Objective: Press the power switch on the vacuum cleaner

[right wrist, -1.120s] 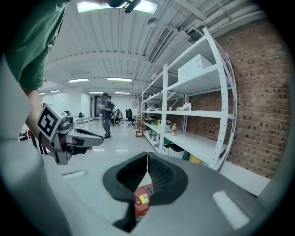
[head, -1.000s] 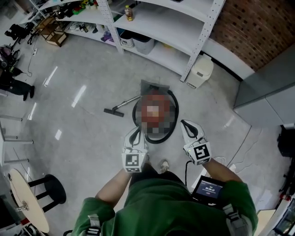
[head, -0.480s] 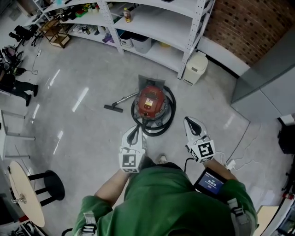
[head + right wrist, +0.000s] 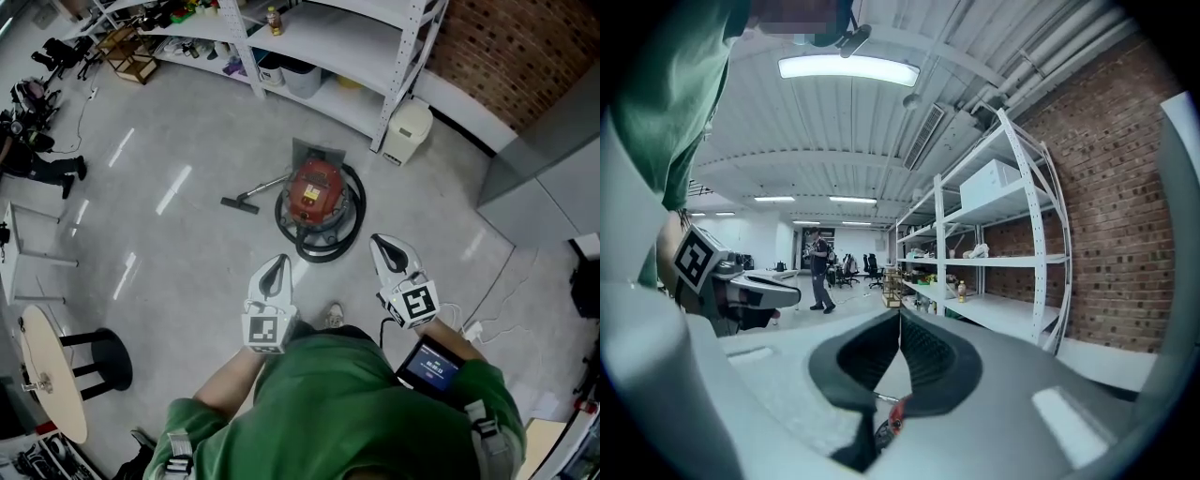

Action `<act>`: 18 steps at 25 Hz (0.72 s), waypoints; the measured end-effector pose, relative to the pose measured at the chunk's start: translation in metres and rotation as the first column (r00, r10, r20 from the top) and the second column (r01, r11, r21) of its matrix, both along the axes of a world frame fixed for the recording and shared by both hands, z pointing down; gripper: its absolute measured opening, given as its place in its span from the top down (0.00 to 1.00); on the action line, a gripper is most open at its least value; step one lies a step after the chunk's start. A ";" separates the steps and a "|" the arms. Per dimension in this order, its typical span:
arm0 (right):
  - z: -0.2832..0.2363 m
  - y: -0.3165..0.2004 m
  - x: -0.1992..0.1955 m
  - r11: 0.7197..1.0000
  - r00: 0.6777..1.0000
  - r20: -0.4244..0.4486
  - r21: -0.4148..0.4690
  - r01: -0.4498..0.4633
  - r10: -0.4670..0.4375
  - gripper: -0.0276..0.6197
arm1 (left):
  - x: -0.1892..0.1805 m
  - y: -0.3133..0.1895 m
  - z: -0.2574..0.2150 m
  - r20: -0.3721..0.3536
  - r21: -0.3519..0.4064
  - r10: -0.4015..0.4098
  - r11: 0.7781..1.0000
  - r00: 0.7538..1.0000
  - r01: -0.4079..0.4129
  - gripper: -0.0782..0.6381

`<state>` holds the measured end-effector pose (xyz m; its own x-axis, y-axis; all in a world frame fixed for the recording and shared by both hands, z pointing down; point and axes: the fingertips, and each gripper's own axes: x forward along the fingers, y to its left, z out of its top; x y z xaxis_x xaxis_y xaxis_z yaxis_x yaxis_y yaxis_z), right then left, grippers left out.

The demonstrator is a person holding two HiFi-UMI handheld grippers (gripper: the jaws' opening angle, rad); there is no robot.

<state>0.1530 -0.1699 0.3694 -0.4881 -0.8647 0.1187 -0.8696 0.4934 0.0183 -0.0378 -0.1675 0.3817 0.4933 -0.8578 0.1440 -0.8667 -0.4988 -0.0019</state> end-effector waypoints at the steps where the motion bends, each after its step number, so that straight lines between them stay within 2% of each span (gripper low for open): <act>1: -0.001 0.003 -0.002 1.000 1.000 0.001 0.002 -0.002 0.002 0.95 | -0.001 0.002 0.000 -0.002 -0.001 0.007 1.000 1.000 -0.007 0.88; 10: -0.021 0.041 -0.025 0.997 0.997 -0.016 0.016 -0.071 0.071 0.95 | -0.012 0.021 -0.011 -0.025 0.014 0.118 0.993 0.993 -0.118 0.88; 18: -0.025 0.067 -0.038 0.991 0.991 -0.019 0.023 -0.134 0.134 0.95 | -0.021 0.034 -0.012 -0.036 0.018 0.182 0.983 0.983 -0.182 0.88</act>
